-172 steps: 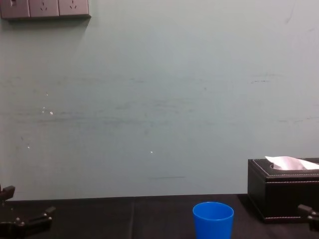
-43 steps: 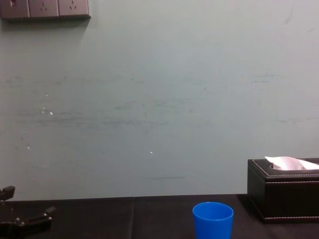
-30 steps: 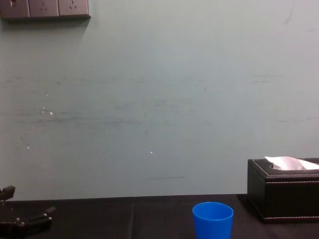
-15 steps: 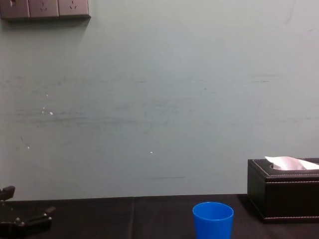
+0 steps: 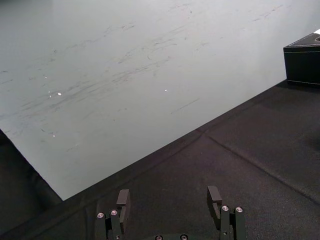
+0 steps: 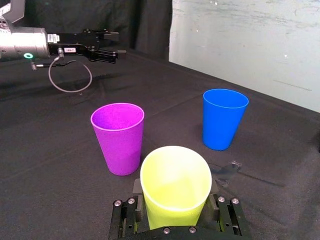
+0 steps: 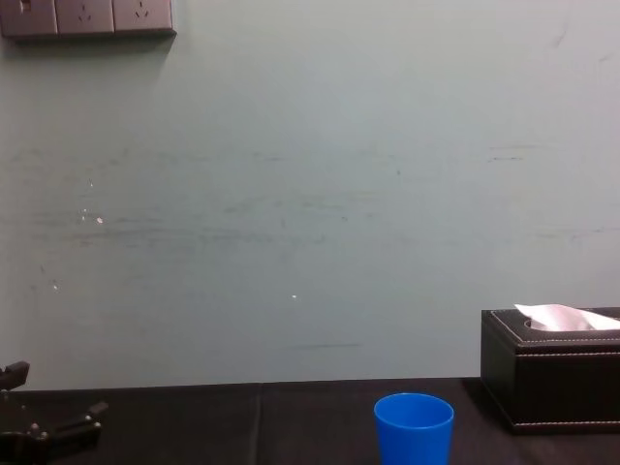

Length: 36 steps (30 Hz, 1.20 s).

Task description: Stack the three plastic cups sequentially using one hand.

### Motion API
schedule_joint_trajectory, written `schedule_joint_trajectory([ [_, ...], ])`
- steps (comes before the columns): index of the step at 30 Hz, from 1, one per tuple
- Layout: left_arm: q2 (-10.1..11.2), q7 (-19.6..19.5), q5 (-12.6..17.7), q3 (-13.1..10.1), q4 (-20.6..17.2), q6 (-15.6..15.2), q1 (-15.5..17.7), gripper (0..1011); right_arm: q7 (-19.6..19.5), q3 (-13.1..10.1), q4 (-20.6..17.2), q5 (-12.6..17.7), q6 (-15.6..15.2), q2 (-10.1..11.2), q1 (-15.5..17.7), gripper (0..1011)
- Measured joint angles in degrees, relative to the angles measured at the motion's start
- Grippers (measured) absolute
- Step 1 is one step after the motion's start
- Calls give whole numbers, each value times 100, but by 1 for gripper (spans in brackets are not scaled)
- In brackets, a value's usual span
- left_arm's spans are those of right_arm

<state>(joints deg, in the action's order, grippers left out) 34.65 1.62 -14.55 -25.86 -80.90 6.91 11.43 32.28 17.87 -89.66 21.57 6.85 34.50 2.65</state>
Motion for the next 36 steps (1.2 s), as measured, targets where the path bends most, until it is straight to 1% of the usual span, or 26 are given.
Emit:
schedule_joint_trajectory([
  [9, 0, 0, 0, 0, 0, 0, 0, 1010, -11, -4, -20, -1, 1, 3, 11, 733],
  [14, 0, 0, 0, 0, 0, 0, 0, 1010, -163, -86, -341, -47, -22, 72, 162, 733],
  [16, 0, 0, 0, 0, 0, 0, 0, 1010, -238, -148, -513, -67, -82, 120, 236, 733],
  [17, 0, 0, 0, 0, 0, 0, 0, 1010, -298, -185, -638, -84, -162, 155, 276, 732],
  [18, 0, 0, 0, 0, 0, 0, 0, 1010, -298, -185, -638, -84, -162, 155, 276, 733],
  [19, 0, 0, 0, 0, 0, 0, 0, 1010, -355, -230, -788, -96, -252, 197, 320, 733],
  [24, 0, 0, 0, 0, 0, 0, 0, 1010, -469, -377, -1223, -90, -544, 307, 403, 733],
  [25, 0, 0, 0, 0, 0, 0, 0, 1010, -469, -377, -1223, -90, -544, 307, 403, 733],
  [28, 0, 0, 0, 0, 0, 0, 0, 1010, -496, -441, -1444, -39, -713, 342, 382, 732],
  [31, 0, 0, 0, 0, 0, 0, 0, 1010, -502, -465, -1557, 9, -818, 351, 326, 732],
  [36, 0, 0, 0, 0, 0, 0, 0, 1010, -523, -471, -1655, 58, -927, 337, 223, 733],
])
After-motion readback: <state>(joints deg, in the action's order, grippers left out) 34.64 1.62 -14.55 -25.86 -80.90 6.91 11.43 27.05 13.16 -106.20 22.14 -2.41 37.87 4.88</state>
